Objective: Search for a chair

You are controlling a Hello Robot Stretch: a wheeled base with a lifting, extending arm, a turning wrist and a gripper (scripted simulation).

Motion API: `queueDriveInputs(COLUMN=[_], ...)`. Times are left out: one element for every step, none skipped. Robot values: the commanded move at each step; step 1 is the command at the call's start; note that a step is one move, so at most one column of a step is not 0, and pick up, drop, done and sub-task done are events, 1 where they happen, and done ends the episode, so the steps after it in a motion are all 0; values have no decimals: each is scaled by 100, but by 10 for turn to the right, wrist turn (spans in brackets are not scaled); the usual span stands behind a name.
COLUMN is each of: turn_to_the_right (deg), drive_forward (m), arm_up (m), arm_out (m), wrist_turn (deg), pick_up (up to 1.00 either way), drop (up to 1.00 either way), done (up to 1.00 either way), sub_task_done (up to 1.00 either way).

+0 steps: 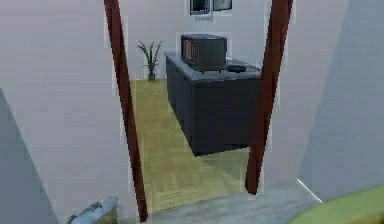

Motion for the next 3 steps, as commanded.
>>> queueDriveInputs(turn_to_the_right=[-30,0,-240], drive_forward=[0,100,0], arm_up=[0,0,0], arm_out=[0,0,0], wrist_turn=[0,0,0], pick_up=[0,0,0], drop=[0,0,0], done=[0,0,0], sub_task_done=[0,0,0])
